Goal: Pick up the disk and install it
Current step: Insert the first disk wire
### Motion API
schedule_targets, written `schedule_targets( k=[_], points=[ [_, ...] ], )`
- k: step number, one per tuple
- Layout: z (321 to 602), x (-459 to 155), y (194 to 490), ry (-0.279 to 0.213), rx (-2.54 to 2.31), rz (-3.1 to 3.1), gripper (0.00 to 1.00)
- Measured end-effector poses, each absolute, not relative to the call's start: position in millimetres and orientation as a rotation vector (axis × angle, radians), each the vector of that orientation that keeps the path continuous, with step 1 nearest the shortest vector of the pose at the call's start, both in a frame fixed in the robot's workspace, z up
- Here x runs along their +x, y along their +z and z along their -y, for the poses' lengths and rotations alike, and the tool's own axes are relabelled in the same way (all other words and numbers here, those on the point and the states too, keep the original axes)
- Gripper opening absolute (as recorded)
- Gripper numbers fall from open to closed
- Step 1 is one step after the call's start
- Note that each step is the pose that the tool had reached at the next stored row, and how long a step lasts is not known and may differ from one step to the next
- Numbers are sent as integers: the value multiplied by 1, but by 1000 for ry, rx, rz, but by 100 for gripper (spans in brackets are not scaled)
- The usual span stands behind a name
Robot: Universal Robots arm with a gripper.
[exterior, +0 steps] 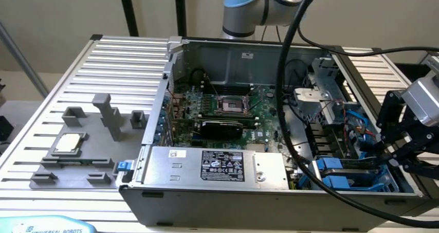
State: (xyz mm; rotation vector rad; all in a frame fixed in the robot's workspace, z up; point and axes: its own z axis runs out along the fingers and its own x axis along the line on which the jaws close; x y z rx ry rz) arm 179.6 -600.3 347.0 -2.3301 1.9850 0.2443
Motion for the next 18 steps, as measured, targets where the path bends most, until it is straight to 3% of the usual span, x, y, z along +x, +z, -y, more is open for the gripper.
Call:
schedule_targets(
  k=[1, 5, 6, 18],
  points=[
    [600, 181, 347, 245, -2332, -1982, 27],
    [601, 183, 347, 247, -2339, -1971, 24],
    [601, 183, 347, 247, -2341, -1969, 18],
    [601, 156, 347, 243, -2345, -1963, 16]
  ],
)
